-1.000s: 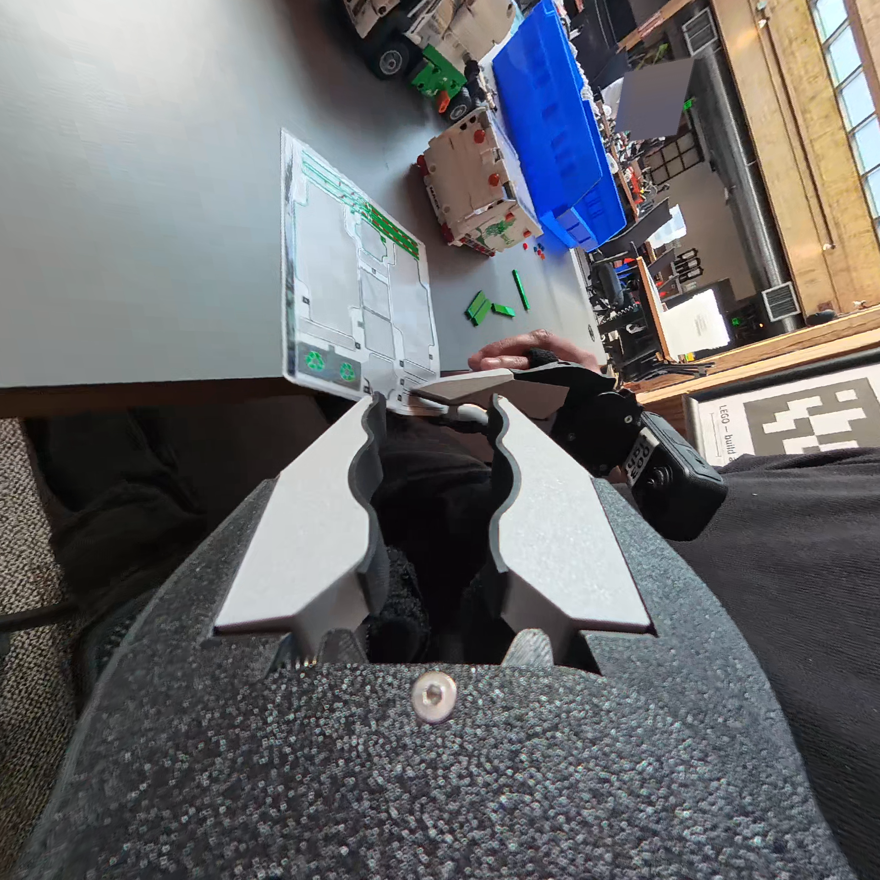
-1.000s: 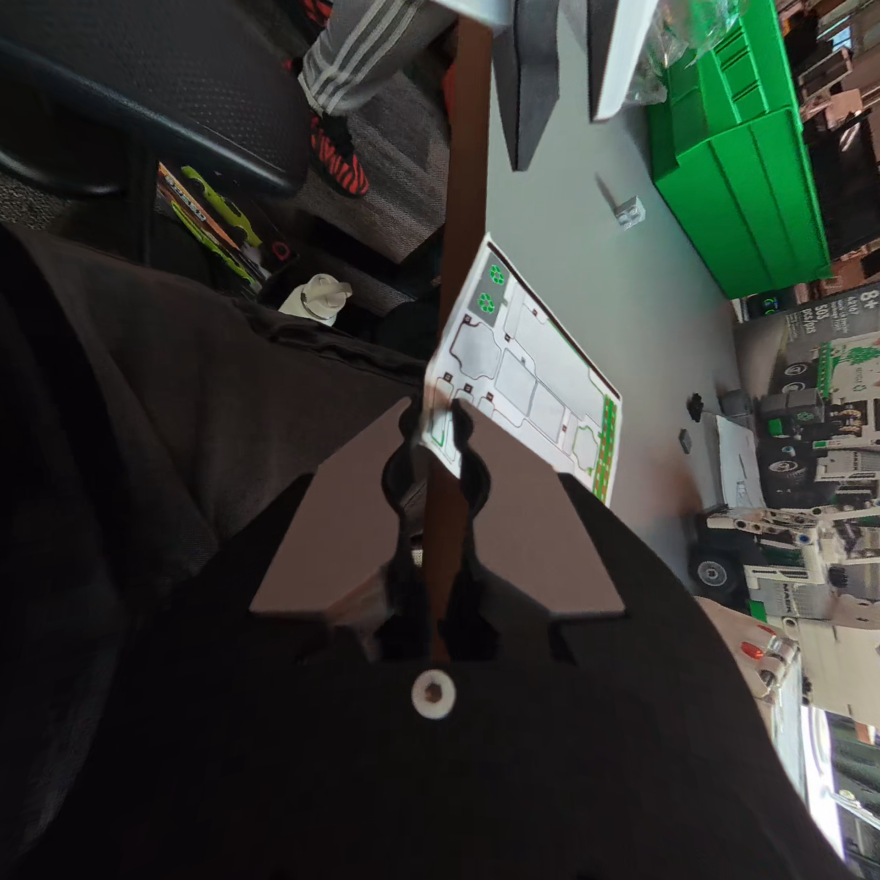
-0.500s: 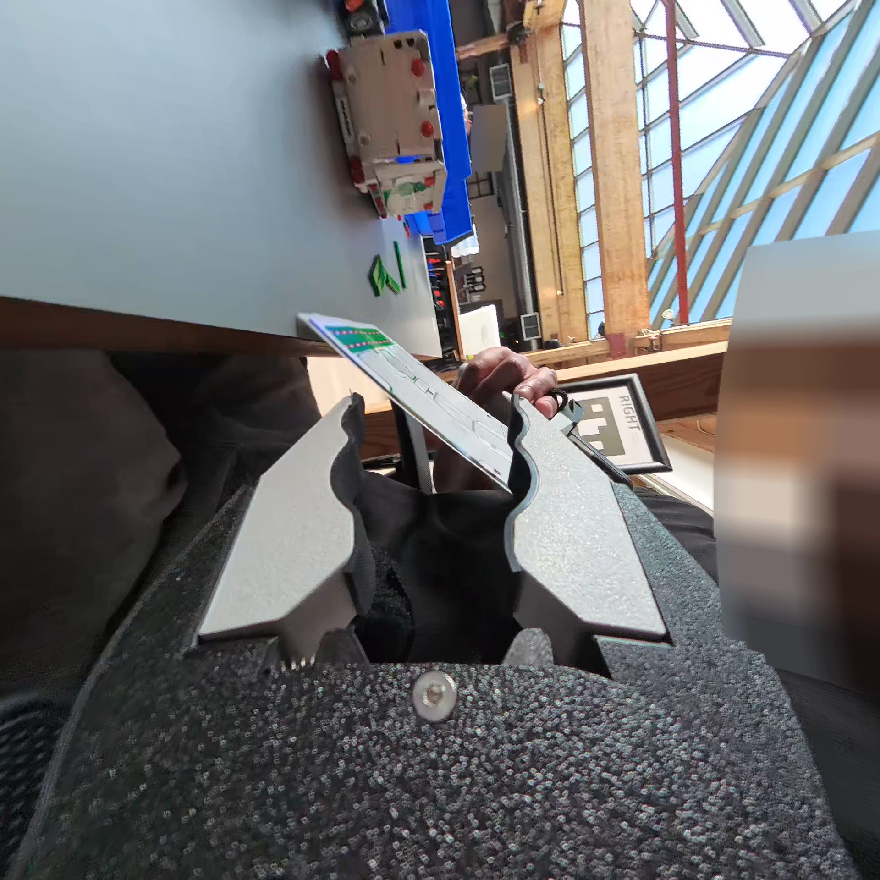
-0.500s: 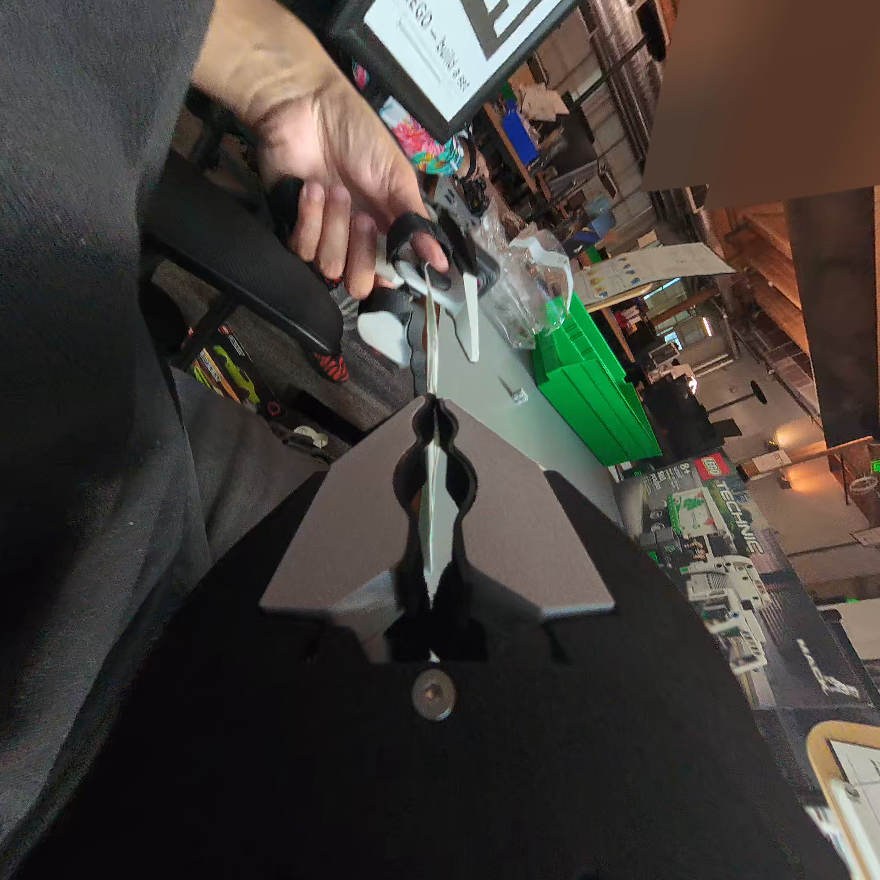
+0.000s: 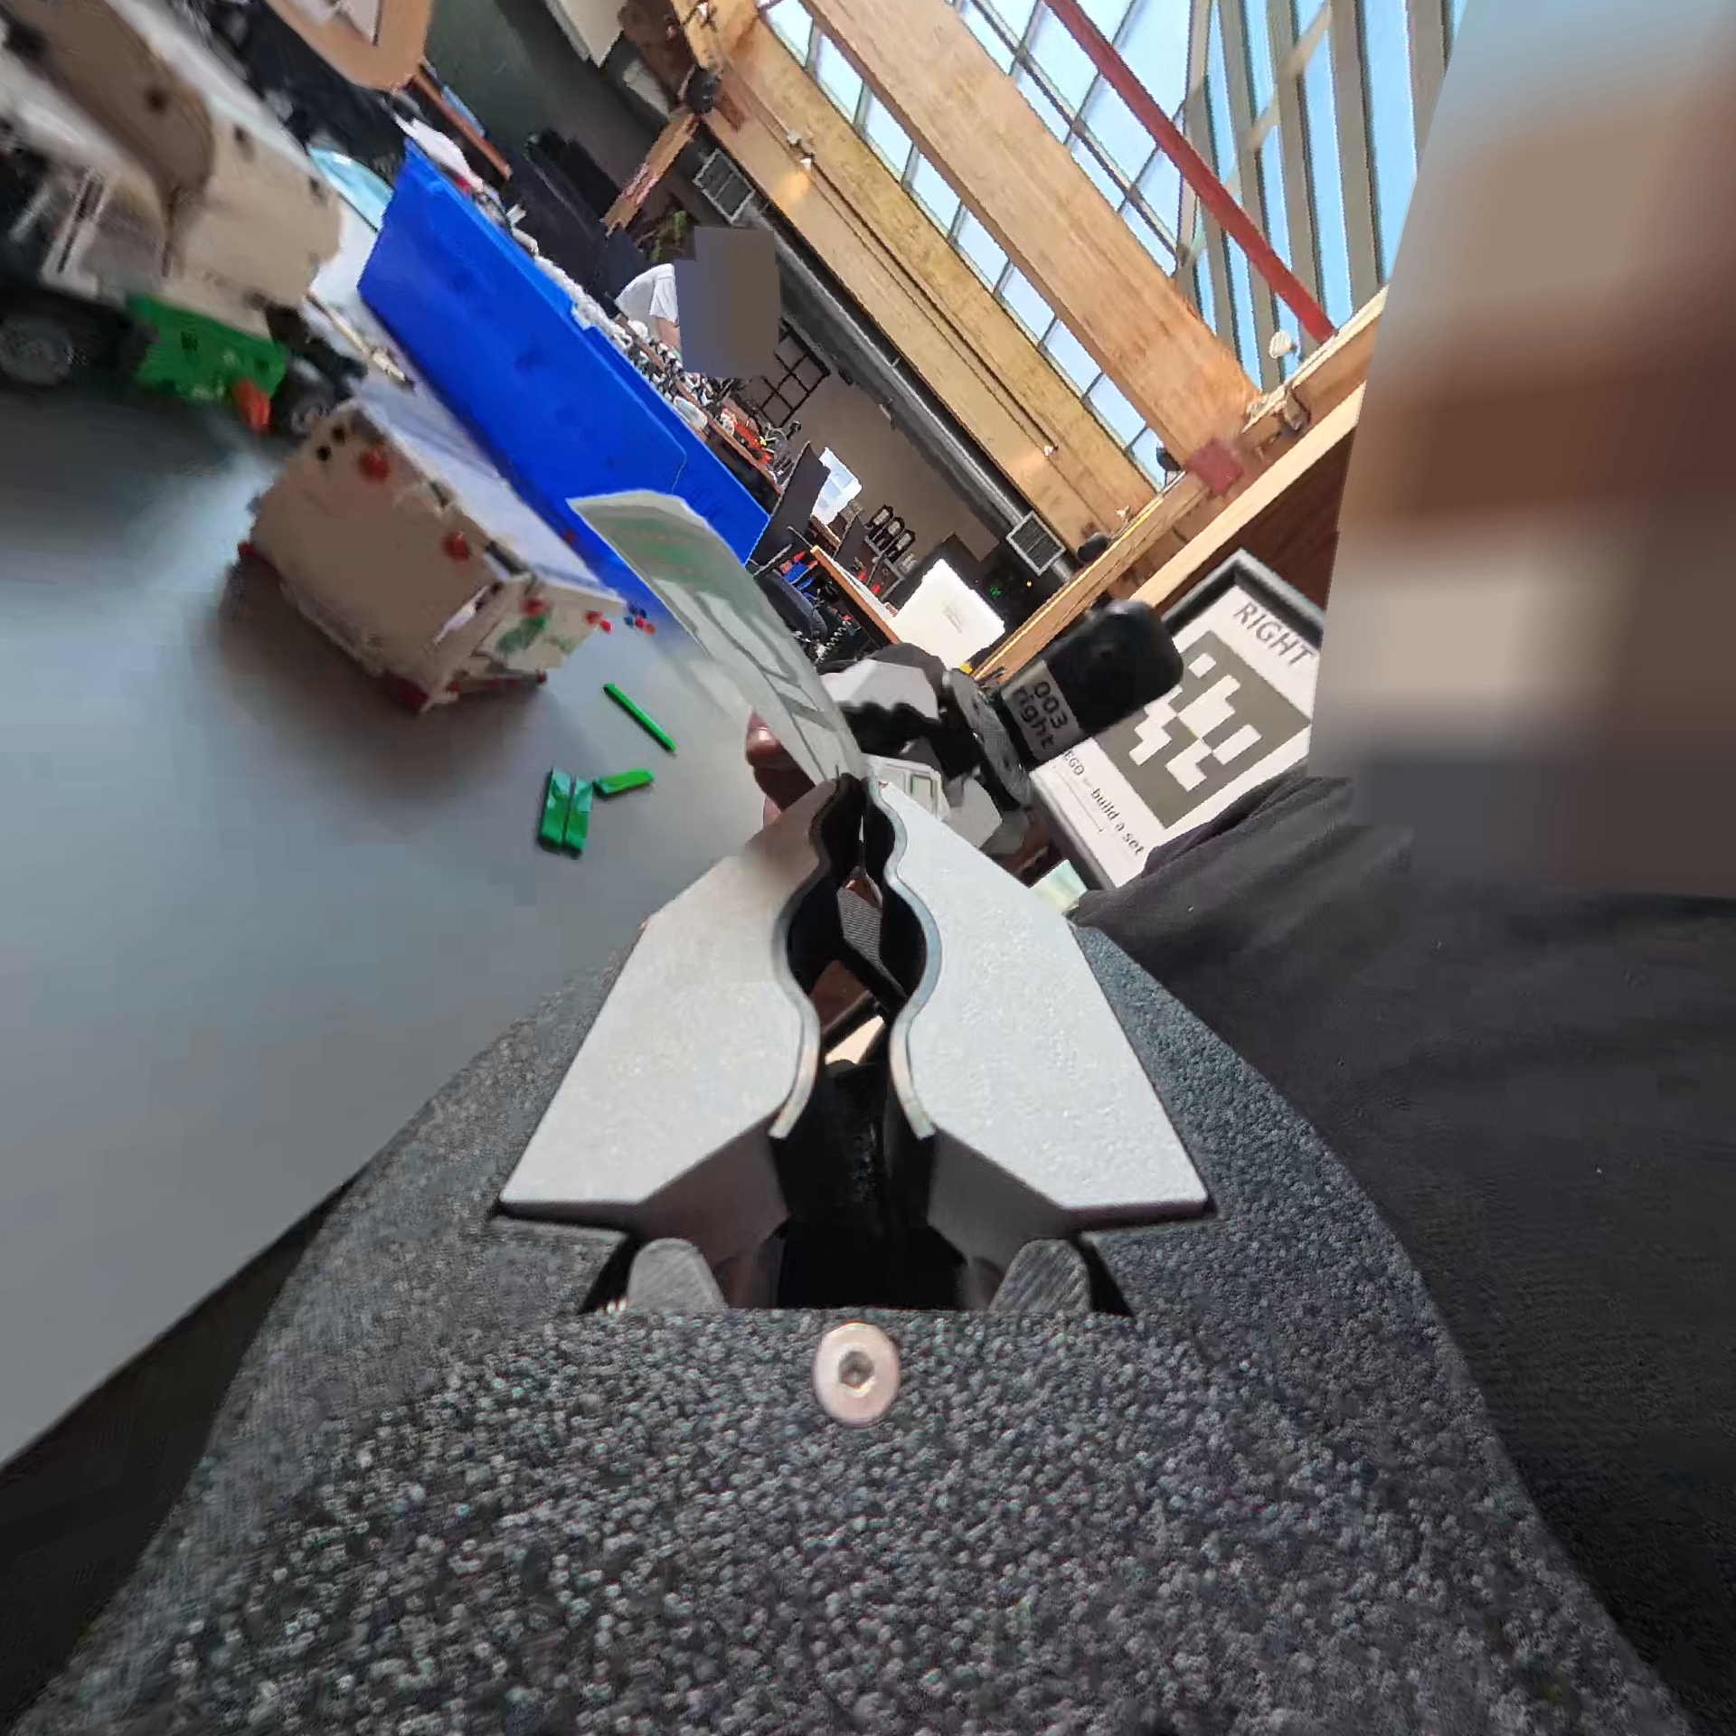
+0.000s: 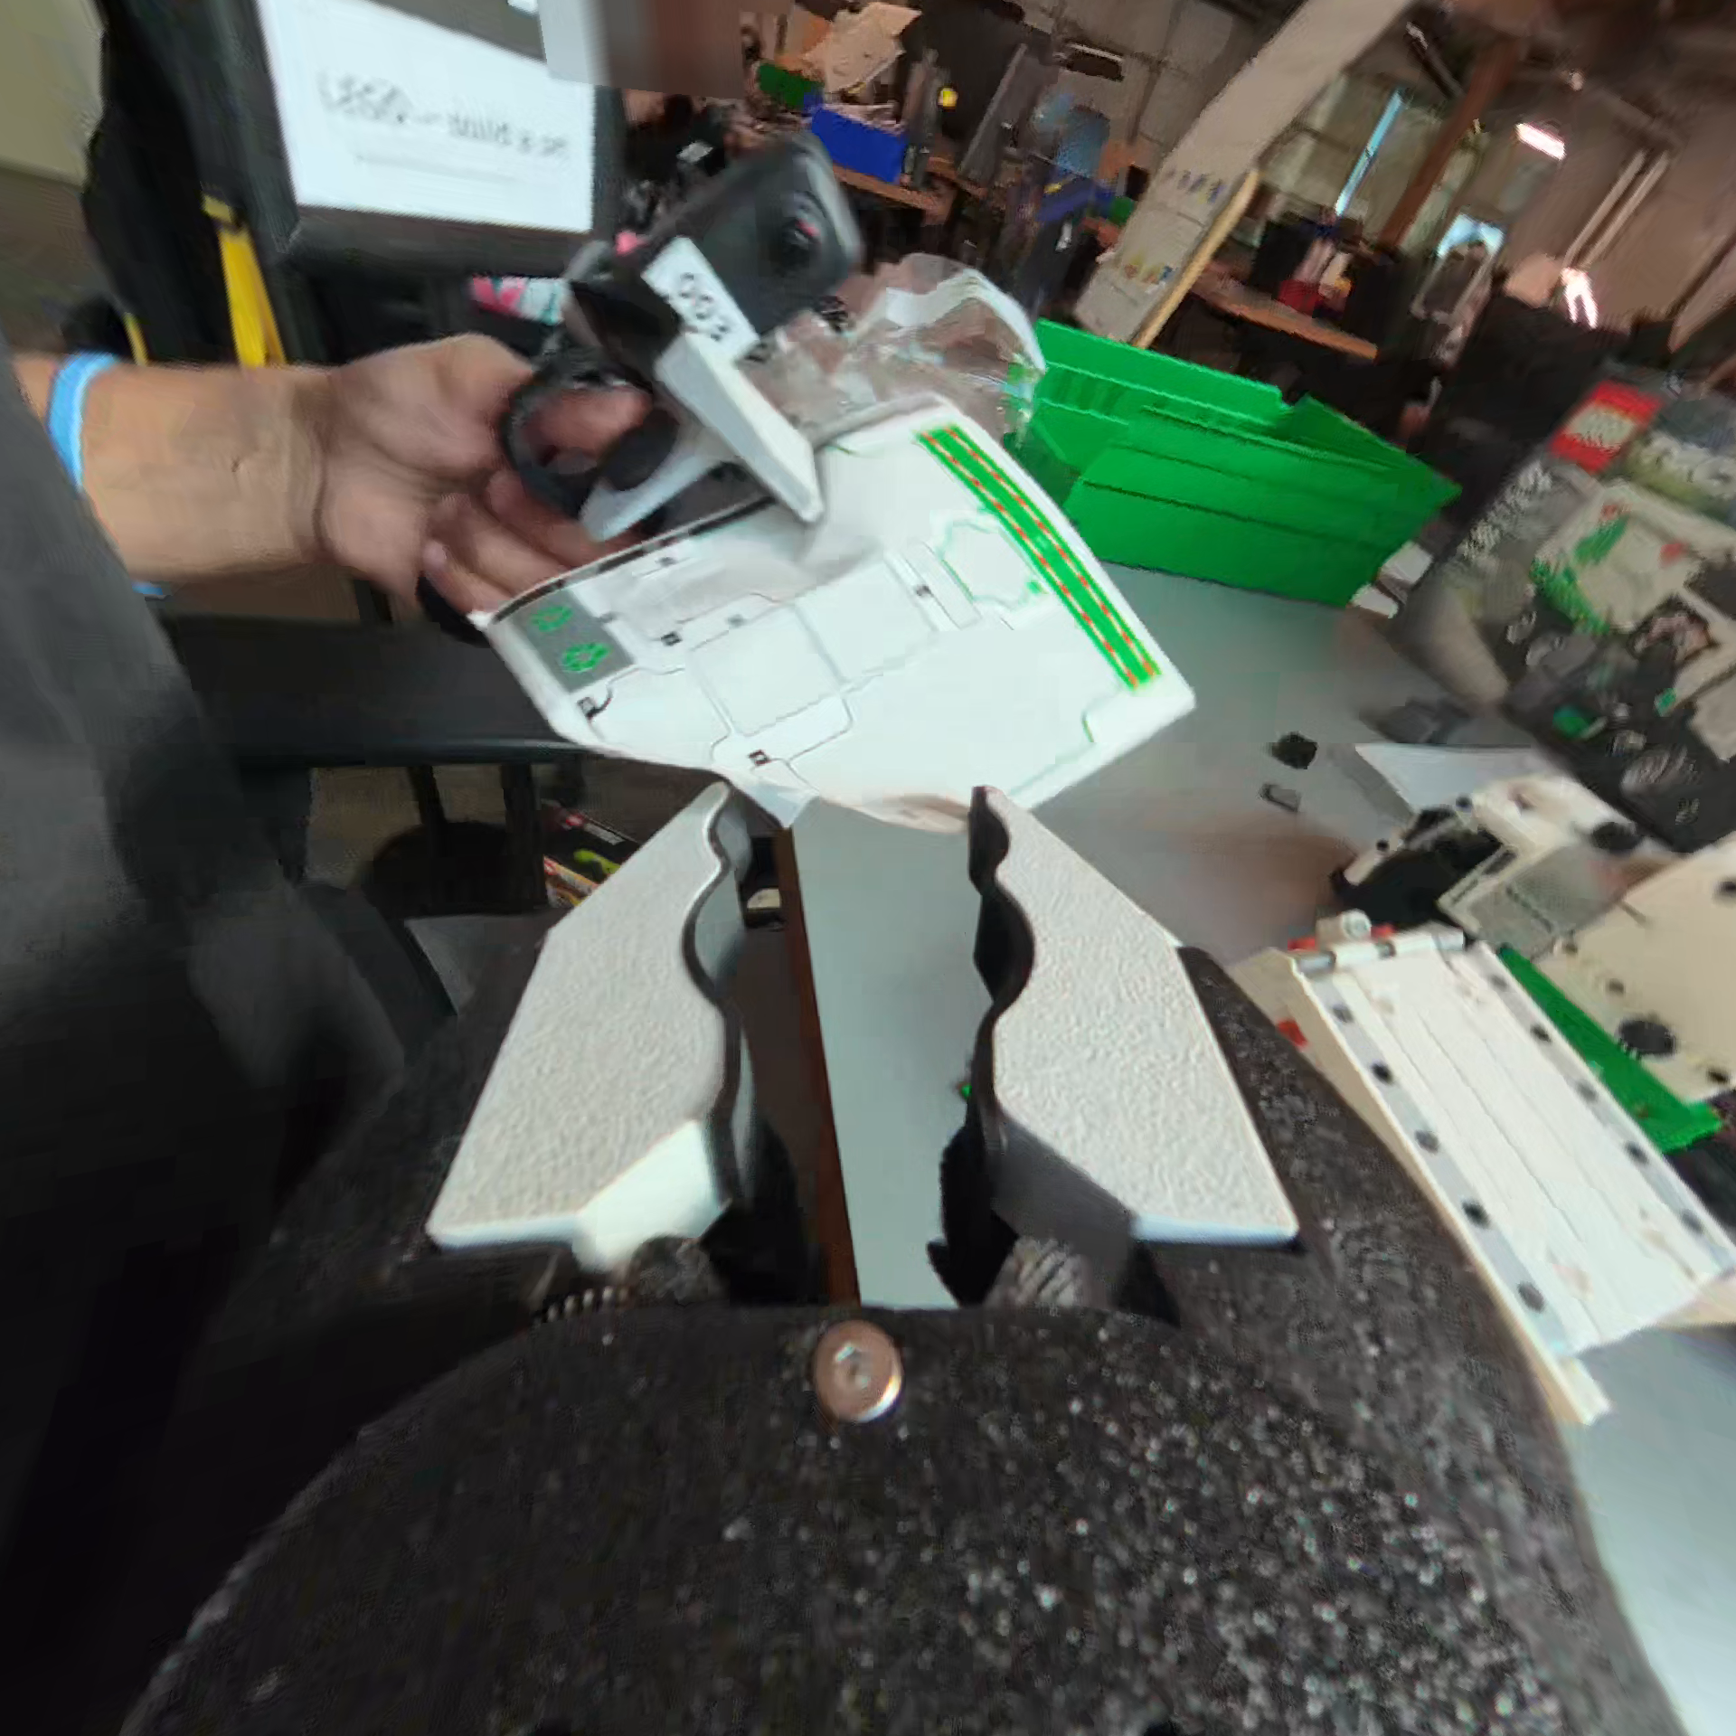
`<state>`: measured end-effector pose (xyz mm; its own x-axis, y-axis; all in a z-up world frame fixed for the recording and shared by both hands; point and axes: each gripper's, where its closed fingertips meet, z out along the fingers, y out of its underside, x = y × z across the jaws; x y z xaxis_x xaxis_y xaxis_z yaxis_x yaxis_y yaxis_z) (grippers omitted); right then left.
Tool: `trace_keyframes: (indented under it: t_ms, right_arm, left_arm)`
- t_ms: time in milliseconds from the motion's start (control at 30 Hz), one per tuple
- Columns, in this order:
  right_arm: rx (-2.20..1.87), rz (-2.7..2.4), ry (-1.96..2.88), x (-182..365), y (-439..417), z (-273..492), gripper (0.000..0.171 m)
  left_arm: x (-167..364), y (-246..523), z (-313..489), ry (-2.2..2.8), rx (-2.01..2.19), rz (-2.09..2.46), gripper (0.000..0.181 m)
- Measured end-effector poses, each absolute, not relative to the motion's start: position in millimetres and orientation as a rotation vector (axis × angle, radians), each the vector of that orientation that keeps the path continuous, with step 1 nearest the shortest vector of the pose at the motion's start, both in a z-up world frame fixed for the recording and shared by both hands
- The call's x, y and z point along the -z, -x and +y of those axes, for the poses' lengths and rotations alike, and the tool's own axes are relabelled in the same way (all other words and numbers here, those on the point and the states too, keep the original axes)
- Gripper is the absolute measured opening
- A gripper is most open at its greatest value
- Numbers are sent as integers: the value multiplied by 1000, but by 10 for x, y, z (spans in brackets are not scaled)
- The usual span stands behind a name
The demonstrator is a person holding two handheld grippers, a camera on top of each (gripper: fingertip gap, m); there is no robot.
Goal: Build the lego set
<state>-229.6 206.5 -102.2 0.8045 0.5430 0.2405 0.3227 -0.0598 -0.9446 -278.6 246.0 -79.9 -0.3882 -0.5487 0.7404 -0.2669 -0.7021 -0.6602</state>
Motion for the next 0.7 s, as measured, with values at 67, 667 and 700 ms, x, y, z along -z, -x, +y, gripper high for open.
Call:
trace_keyframes:
  t_ms: [67, 667, 700]
  right_arm:
    - [-390, -531, 1713, 957, 2121, 2158, 63]
    - [-1081, -156, 1614, 679, 1703, 2475, 0]
    - [-1101, -133, 1616, 691, 1675, 2459, 0]
  left_arm:
    - [617, 2754, 2409, 1462, 2101, 1217, 0]
    - [778, 2084, 2456, 1467, 1821, 1607, 0]
    - [757, 2054, 2479, 1470, 1821, 1595, 7]
